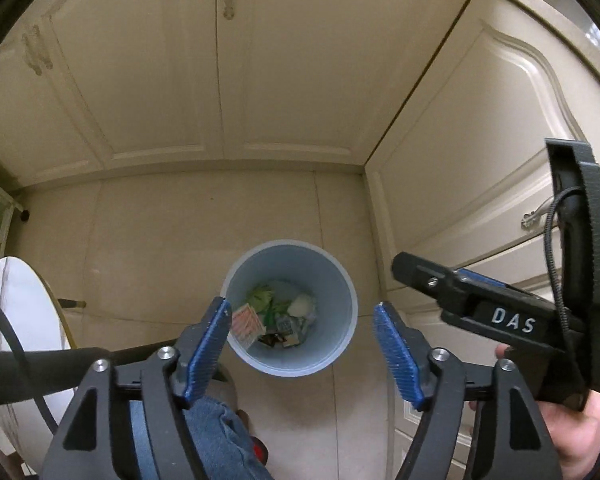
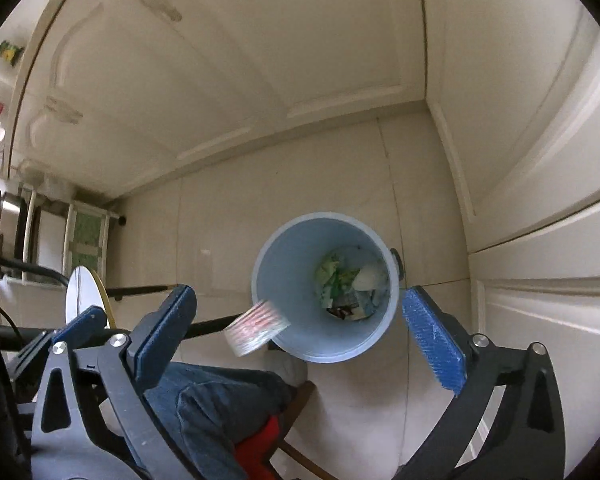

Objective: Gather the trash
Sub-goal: 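Open both grippers to drop the wrapper and bread into the bin, then return both grippers to the table toward the plastic bag and yellow wrapper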

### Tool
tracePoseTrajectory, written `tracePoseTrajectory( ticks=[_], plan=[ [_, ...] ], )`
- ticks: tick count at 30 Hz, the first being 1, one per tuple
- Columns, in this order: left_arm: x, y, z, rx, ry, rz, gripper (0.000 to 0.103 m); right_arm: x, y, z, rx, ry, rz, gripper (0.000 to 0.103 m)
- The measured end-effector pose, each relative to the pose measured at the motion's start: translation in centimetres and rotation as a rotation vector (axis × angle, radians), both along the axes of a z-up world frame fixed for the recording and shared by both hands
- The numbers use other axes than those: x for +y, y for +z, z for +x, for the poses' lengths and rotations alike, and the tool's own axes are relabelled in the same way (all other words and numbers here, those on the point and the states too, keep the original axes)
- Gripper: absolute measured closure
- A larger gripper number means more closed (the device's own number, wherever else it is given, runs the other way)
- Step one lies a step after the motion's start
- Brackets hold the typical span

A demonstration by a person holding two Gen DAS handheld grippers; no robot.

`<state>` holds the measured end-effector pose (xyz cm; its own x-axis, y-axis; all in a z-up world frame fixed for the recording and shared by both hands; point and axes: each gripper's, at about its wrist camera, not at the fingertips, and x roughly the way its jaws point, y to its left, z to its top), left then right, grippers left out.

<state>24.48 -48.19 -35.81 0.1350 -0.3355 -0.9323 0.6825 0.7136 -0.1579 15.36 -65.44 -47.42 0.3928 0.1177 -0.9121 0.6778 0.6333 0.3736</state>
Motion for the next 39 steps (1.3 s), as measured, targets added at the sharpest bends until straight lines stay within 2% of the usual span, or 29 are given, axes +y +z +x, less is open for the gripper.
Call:
tracePoseTrajectory(
  ticks=[5,10,12,14,18,26,29,33,39],
  plan=[
    [0.2,1.3,-1.0,-0.026,0.006,-0.025,0.030,0.2,1.9,-0.5,-0.013,-0.017,-0.027,0.000],
    [1.8,4.2,-3.0,-0.084,-0.002,-0.079,0.028,0.9,4.8,-1.3,-0.057,-0.037,-0.051,0.000],
    [2.7,6.0,-3.9,-0.118,-0.008,-0.107,0.027,1.4,6.5,-1.5,-0.081,-0.039,-0.070,0.000],
    [4.1,7.5,-4.8,-0.159,-0.012,-0.140,0.021,1.8,8.4,-1.8,-0.108,-0.040,-0.090,0.000],
    [7.5,11.7,-6.7,-0.253,0.017,-0.212,0.017,3.5,13.5,-1.9,-0.184,-0.035,-0.147,0.000],
    [16.4,19.5,-8.7,-0.436,0.181,-0.305,0.007,10.1,23.3,0.0,-0.359,0.068,-0.245,0.000],
    [20.0,20.4,-9.5,-0.492,0.256,-0.321,0.007,14.0,26.7,1.4,-0.417,0.140,-0.288,0.000],
    [26.1,21.5,-10.7,-0.573,0.376,-0.305,0.006,19.5,29.8,3.6,-0.470,0.237,-0.336,0.000],
    [31.8,22.0,-12.1,-0.646,0.529,-0.243,0.004,28.4,32.6,7.5,-0.535,0.386,-0.376,0.000]
  ],
)
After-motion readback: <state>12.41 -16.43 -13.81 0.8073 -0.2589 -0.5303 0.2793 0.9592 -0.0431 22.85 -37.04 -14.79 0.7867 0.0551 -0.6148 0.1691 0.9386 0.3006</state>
